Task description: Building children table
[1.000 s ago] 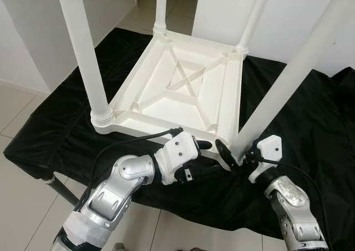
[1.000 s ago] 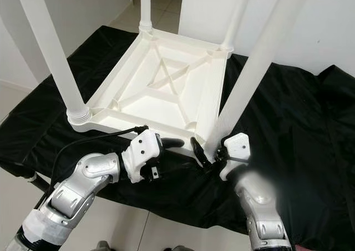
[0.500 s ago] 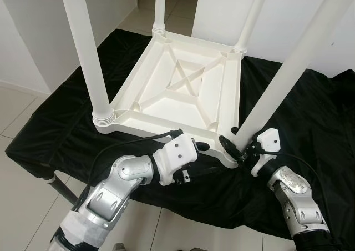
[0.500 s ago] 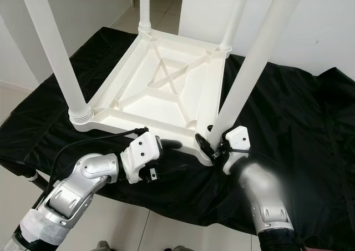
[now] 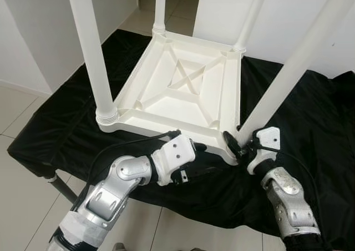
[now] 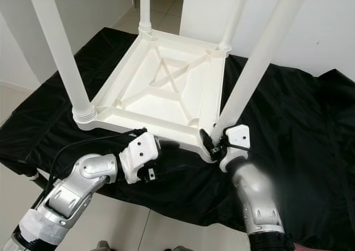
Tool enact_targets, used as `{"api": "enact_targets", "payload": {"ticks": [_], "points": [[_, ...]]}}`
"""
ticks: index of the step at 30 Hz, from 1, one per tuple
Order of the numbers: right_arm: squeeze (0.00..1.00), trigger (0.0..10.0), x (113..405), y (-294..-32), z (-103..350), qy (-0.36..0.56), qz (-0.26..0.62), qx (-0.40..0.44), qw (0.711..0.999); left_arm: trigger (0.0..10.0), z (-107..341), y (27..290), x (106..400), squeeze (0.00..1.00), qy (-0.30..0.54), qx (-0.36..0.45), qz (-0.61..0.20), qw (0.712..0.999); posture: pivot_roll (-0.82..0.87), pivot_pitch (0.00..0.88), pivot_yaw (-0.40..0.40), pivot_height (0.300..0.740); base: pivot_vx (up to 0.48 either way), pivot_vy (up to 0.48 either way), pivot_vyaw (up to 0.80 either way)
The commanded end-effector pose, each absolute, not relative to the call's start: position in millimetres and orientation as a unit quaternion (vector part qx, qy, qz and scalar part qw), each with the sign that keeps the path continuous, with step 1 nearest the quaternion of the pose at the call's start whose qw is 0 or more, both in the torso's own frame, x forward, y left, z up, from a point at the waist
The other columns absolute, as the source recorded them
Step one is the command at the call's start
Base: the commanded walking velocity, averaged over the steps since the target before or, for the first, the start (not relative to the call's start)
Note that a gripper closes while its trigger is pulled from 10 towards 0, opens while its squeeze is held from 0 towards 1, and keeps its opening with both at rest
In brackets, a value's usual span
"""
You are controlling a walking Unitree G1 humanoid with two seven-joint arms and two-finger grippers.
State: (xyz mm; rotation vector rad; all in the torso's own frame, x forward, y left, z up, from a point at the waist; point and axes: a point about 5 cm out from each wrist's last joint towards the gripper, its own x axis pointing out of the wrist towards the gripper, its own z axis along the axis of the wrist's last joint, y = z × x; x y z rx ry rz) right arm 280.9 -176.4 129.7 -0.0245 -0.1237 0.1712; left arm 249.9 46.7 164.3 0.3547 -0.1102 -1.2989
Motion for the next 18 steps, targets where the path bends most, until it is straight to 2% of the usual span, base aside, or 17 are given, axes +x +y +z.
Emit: {"api": "enact_targets", "payload": {"ticks": [1,4,7,9,13,18], "points": [[0.00,10.0,276.7,-184.6,111.5,-0.017,0.020,-0.010,1.000,10.0,160.7,44.7,250.7,0.07,-0.047,0.172,-0.601,0.779,0.01,0.096,-0.068,0.740,0.000,0.000,0.00],[0.00,10.0,276.5,-182.9,110.4,-0.016,0.010,-0.008,1.000,10.0,160.6,44.2,250.9,0.07,-0.047,0.174,-0.603,0.777,0.01,0.096,-0.068,0.740,0.000,0.000,0.00],[0.00,10.0,275.0,-176.6,108.2,-0.012,-0.027,0.010,0.999,10.0,162.0,43.1,252.7,0.07,-0.050,0.176,-0.603,0.777,0.01,0.094,-0.064,0.740,0.000,0.000,0.00],[0.00,10.0,270.2,-165.9,106.4,-0.013,-0.086,0.033,0.996,10.0,162.0,41.1,253.7,0.07,-0.053,0.176,-0.602,0.777,0.01,0.093,-0.062,0.740,0.000,0.000,0.00],[0.00,10.0,266.2,-154.7,106.8,-0.017,-0.124,0.043,0.991,10.0,158.8,39.4,255.2,0.07,-0.055,0.187,-0.600,0.776,0.01,0.092,-0.059,0.740,0.000,0.000,0.00],[0.00,10.0,266.0,-146.2,116.5,-0.057,-0.099,0.061,0.992,10.0,161.4,40.1,258.0,0.08,-0.060,0.187,-0.599,0.777,0.01,0.092,-0.055,0.740,0.000,0.000,0.00]]}}
